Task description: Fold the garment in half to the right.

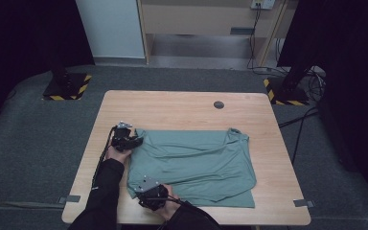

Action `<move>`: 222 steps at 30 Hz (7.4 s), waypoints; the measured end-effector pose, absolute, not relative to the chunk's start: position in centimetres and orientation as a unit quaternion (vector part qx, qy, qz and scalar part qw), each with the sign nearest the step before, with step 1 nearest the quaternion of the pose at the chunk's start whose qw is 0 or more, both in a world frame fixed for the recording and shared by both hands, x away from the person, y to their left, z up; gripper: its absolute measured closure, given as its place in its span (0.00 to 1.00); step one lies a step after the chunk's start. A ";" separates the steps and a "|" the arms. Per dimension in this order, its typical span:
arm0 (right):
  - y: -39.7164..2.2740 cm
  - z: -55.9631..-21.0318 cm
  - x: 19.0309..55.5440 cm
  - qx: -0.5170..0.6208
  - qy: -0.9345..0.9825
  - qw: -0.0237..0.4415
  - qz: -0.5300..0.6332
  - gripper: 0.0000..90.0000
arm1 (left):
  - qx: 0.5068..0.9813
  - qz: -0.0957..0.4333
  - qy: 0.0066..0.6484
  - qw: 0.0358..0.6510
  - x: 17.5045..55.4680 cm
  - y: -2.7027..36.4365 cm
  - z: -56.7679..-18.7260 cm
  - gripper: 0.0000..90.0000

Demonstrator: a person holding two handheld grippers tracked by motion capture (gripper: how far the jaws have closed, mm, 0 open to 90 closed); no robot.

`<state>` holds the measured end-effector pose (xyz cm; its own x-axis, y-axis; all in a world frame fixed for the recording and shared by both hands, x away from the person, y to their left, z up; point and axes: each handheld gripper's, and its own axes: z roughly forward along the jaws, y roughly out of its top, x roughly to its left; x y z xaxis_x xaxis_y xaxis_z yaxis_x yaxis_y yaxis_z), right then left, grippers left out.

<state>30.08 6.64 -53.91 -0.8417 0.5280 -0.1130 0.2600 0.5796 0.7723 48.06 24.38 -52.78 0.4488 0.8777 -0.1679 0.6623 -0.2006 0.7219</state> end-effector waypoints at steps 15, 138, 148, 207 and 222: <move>6.7 -53.8 29.6 0.234 0.862 0.194 0.406 0.91 | 0.750 0.144 0.530 0.368 48.3 24.2 -52.4 0.92; -13.2 -50.0 27.8 0.361 0.813 0.165 0.427 0.90 | 0.848 0.107 0.380 0.353 49.5 1.3 -48.4 0.92; -13.8 -51.4 28.1 0.364 0.819 0.174 0.407 0.63 | 0.833 0.077 0.395 0.380 50.0 3.1 -48.8 0.77; -18.7 -51.7 31.8 0.474 0.767 0.234 0.363 0.21 | 0.804 0.192 0.465 0.316 47.9 14.2 -52.7 0.22; -13.3 -52.9 35.2 0.446 0.800 0.215 0.340 0.22 | 0.805 0.195 0.466 0.310 48.0 13.9 -52.7 0.18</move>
